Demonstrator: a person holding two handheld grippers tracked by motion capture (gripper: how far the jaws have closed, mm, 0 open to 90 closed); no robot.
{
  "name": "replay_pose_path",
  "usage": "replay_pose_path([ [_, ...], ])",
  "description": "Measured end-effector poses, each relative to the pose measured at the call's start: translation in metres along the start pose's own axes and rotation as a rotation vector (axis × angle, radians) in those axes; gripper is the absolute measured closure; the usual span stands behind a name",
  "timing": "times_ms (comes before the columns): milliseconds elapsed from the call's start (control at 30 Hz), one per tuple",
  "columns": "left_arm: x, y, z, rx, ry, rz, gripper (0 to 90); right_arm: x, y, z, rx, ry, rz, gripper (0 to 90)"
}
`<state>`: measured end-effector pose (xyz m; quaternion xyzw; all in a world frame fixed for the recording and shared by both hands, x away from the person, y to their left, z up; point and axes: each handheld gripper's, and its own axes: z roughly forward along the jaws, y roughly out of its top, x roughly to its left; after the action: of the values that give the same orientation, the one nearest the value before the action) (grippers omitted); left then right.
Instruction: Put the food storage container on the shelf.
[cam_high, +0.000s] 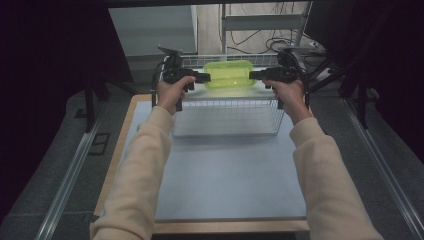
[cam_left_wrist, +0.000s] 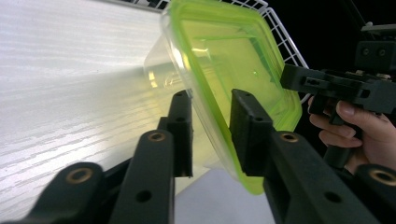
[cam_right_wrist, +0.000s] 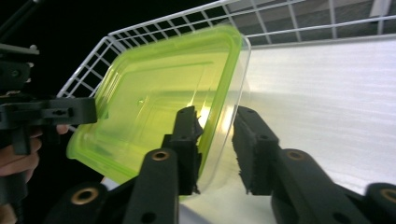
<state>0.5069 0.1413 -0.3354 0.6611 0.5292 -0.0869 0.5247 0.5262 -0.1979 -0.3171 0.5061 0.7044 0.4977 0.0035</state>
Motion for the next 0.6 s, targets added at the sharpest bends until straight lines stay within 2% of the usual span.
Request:
replay_pose_path([
  [133,0.002,-0.001,0.002,-0.020,0.005,0.000,66.0,-0.001,-0.001,0.003,-0.018,-0.006,-0.002,65.4],
  [267,0.001,-0.001,0.002,-0.031,0.022,0.007,61.9,0.003,-0.001,0.001,-0.019,-0.051,-0.035,59.3],
  [333,0.000,-0.001,0.001,-0.034,0.036,0.017,56.1,0.005,-0.002,-0.001,-0.034,-0.074,-0.049,54.9],
  [433,-0.002,-0.002,-0.001,-0.064,0.052,0.027,43.2,0.004,-0.002,-0.006,-0.056,-0.076,-0.051,50.8],
  [533,-0.006,-0.003,-0.005,-0.079,0.056,0.049,32.6,0.005,-0.002,-0.012,-0.078,-0.068,-0.058,43.7],
  [600,-0.010,-0.005,-0.008,-0.097,0.062,0.069,29.8,0.008,-0.003,-0.016,-0.089,-0.059,-0.074,41.2],
])
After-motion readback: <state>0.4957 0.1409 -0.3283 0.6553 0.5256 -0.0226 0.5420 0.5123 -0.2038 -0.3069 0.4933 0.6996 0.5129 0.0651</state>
